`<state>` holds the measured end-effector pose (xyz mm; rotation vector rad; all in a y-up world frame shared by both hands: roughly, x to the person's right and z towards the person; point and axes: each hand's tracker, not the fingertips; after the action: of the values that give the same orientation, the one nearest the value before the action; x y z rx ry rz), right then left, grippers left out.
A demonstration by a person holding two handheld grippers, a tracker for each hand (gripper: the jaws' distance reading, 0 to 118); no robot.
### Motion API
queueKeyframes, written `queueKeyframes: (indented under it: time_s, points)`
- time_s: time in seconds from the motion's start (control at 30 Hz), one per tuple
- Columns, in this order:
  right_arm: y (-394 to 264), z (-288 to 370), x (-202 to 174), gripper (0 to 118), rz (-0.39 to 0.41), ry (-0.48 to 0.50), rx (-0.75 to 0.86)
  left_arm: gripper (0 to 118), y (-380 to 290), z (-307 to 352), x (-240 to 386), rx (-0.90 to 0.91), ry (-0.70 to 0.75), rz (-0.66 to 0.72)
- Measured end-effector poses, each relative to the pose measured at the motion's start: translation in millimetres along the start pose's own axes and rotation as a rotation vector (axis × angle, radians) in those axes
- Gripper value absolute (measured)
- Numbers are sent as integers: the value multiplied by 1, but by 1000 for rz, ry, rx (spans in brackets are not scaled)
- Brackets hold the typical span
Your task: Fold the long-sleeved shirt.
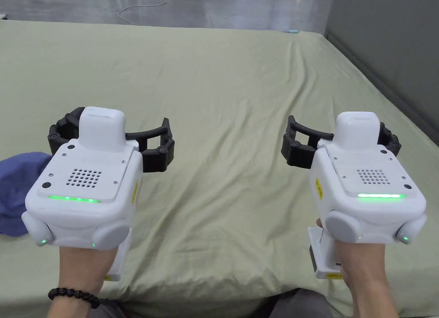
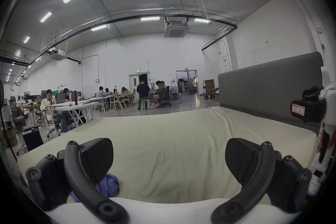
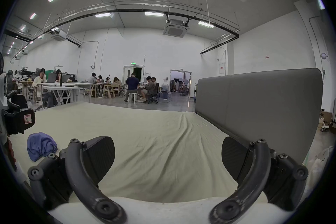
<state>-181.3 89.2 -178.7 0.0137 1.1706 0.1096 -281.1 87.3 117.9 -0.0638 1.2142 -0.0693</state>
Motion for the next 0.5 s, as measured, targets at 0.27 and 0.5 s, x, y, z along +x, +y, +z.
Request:
queueKeyframes:
  time_s: [0.27, 0.5]
  points:
    - [-2, 1, -7, 116, -6, 25, 2, 118, -2, 4, -5, -2, 18, 4]
    - [-2, 3, -9, 116, -8, 12, 15, 118, -6, 8, -12, -11, 43, 21]
